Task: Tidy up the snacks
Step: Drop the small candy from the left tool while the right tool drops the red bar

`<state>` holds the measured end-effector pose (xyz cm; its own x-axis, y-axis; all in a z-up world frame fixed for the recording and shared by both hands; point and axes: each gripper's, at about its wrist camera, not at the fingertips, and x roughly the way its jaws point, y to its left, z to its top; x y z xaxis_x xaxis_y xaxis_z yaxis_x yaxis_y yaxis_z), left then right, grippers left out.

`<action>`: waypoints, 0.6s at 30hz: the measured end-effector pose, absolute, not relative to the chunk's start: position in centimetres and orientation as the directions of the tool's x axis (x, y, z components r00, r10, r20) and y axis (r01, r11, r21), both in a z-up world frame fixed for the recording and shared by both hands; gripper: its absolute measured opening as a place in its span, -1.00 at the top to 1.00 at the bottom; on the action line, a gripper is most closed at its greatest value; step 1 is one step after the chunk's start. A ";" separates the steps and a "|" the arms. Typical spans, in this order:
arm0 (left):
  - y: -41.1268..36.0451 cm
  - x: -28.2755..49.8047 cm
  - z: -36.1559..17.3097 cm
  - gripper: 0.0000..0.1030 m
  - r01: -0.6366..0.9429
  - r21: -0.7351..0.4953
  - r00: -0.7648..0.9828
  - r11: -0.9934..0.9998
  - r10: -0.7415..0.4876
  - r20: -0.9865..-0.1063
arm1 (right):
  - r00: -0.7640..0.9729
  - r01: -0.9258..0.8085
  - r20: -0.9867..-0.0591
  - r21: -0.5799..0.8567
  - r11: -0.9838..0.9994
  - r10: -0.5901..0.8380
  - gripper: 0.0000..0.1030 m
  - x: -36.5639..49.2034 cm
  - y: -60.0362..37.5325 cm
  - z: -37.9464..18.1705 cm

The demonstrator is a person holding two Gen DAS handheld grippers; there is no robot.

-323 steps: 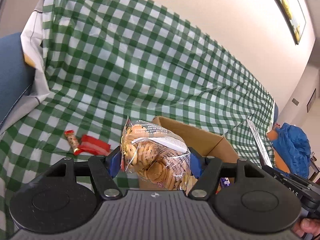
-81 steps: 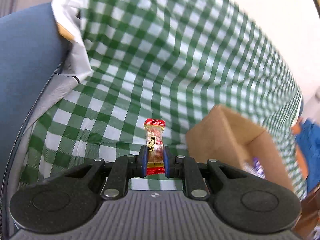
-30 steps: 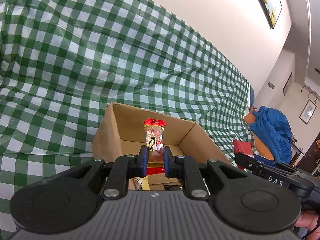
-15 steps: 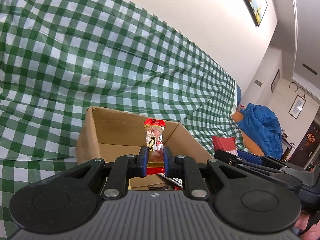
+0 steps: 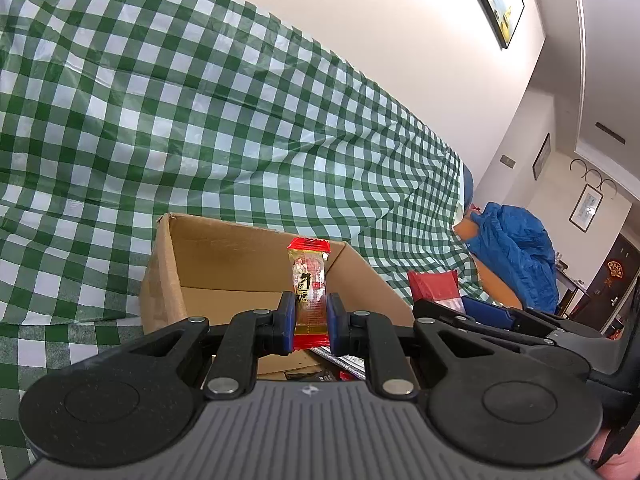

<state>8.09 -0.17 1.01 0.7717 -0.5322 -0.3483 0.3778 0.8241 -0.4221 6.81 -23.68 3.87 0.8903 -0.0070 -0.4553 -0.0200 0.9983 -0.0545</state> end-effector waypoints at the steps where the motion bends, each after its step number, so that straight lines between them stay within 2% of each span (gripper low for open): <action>1: -0.2 8.1 1.0 0.67 0.377 -0.423 0.772 0.824 -0.532 -0.348 | 0.889 -0.018 -0.457 -0.060 0.998 -0.011 -0.11 6.8 -23.7 3.8; 18: -0.3 8.0 1.3 0.66 0.397 -0.424 0.768 0.814 -0.547 -0.332 | 0.889 -0.004 -0.455 -0.118 0.993 -0.050 -0.11 6.7 -23.5 3.6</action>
<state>8.04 -0.26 1.26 0.7681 -0.5474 -0.3323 0.3966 0.8140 -0.4244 6.69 -23.52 3.65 0.8891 -0.0502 -0.4549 -0.0043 0.9930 -0.1179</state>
